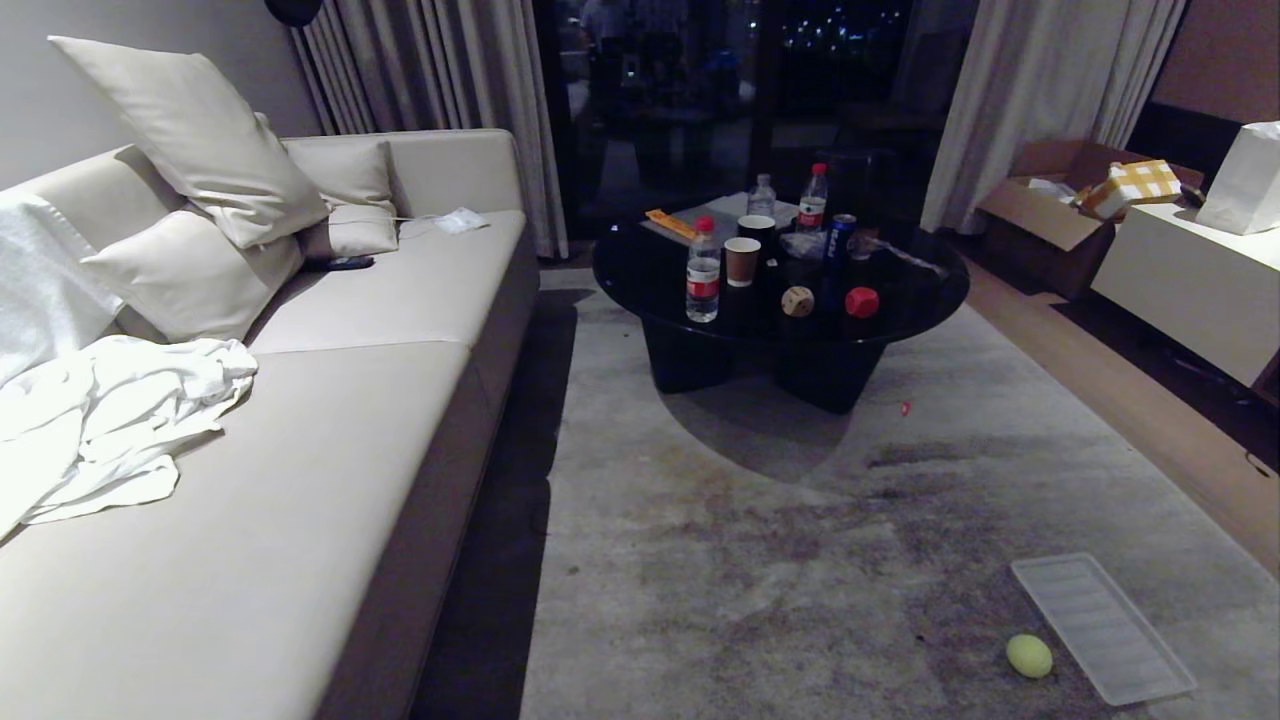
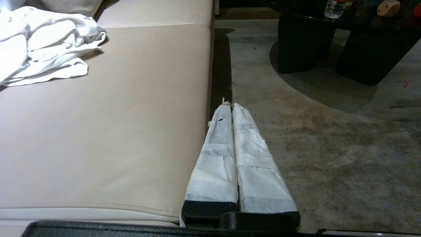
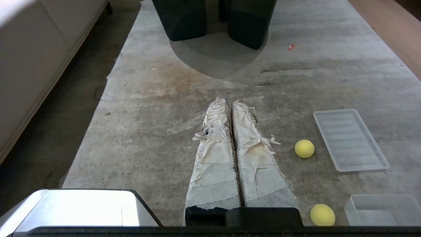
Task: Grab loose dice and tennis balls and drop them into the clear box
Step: Find toys out of the box
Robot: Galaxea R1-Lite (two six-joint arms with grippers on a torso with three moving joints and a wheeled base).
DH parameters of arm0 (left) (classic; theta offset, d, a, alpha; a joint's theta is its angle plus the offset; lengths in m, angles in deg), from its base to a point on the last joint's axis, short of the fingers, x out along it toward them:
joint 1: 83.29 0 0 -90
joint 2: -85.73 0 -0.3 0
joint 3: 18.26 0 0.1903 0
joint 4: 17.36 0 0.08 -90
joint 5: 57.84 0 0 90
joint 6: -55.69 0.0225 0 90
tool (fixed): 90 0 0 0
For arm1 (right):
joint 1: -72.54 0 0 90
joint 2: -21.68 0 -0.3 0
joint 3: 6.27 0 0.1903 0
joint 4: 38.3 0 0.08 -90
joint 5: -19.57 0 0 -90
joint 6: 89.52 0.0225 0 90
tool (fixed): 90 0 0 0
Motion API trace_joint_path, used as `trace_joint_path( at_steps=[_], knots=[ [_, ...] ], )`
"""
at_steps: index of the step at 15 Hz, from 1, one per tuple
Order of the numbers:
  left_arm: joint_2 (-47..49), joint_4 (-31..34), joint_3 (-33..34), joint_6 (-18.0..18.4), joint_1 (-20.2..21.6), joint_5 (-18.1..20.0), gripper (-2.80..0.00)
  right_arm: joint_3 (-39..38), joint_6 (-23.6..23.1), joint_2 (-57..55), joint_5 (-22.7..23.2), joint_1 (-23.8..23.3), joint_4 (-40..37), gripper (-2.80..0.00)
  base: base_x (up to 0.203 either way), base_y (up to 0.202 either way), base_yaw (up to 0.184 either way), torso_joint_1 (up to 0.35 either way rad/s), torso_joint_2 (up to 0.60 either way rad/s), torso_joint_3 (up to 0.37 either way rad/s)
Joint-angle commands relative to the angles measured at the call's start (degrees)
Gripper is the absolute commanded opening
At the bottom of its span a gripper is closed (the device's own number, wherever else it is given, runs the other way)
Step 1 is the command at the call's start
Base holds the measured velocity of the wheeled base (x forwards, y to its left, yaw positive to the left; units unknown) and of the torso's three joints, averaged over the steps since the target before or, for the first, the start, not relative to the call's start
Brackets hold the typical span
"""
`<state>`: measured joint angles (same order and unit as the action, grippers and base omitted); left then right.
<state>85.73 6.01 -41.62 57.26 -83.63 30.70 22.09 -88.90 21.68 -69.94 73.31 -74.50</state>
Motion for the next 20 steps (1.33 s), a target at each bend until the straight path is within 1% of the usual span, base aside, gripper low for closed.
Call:
trace_joint_path(
  at_steps=[1, 4, 20],
  knots=[
    [0.09, 0.00, 0.09, -0.06, 0.01, -0.03, -2.80, 0.02, -0.01, -0.09, 0.04, 0.02, -0.08, -2.80, 0.000, 0.000, 0.000, 0.000, 0.00, 0.000],
    [0.09, 0.00, 0.09, 0.10, -0.01, 0.05, -2.80, 0.02, -0.01, -0.09, 0.04, 0.00, -0.08, -2.80, -0.003, 0.000, -0.036, 0.002, 0.00, 0.001],
    [0.09, 0.00, 0.09, -0.07, -0.01, -0.03, -2.80, 0.02, 0.08, -0.09, -0.05, -0.01, -0.08, -2.80, -0.001, 0.011, -0.162, 0.002, 0.00, 0.003]
  ],
)
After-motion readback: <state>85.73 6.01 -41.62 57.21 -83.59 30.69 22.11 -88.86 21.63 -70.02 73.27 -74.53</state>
